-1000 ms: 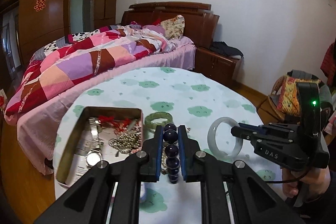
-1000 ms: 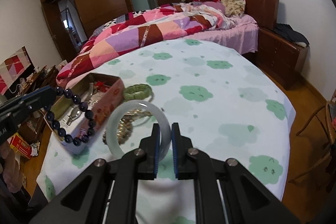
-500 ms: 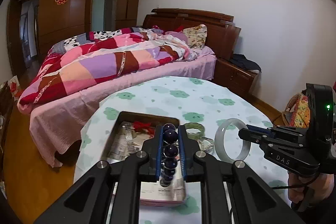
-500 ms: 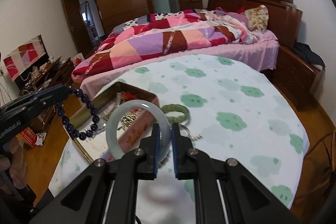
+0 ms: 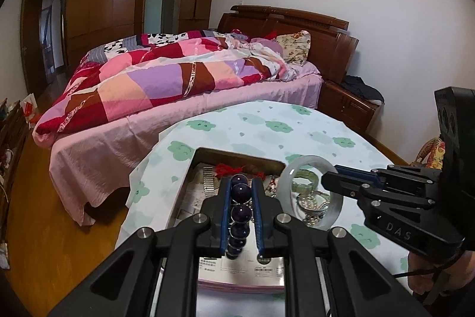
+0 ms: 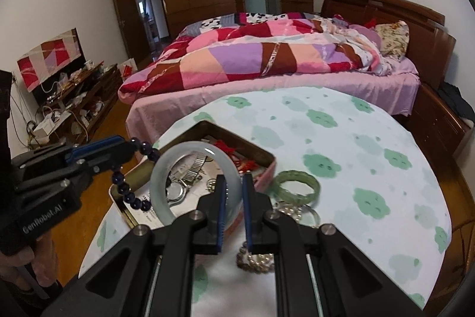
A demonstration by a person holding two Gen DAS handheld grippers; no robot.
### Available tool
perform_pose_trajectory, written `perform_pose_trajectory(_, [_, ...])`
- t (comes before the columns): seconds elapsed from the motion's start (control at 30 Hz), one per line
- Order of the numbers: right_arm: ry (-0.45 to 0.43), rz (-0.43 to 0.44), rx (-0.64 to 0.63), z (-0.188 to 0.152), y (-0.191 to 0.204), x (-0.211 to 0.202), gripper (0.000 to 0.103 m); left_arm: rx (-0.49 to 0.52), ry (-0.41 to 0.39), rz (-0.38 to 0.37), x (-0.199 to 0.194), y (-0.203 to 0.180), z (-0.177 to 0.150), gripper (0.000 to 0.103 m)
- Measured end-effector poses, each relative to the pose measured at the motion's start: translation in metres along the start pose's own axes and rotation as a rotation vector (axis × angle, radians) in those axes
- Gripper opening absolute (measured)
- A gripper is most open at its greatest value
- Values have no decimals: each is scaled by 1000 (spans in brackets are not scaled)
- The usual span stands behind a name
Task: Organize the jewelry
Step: 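Carry the white bangle and dark bead bracelet into the tin while opening both grippers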
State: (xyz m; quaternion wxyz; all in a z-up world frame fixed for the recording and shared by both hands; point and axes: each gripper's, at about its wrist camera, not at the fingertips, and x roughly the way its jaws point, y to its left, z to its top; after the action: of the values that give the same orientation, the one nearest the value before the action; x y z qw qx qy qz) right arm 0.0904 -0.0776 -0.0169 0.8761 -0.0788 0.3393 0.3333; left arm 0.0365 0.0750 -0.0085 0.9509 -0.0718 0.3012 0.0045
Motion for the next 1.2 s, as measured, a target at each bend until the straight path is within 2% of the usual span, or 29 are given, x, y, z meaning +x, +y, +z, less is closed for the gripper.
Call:
perform_pose_trajectory(0.33, [60, 5, -32, -4, 17, 26, 13, -27, 42, 13, 18, 17, -7, 13])
perform_pose_trajectory(0.97, [156, -23, -43, -15, 18, 57, 13, -38, 124, 33, 51, 32, -25, 13])
perform_pose_trajectory(1.2, [167, -35, -55, -17, 19, 61, 13, -38, 157, 48, 62, 36, -33, 13])
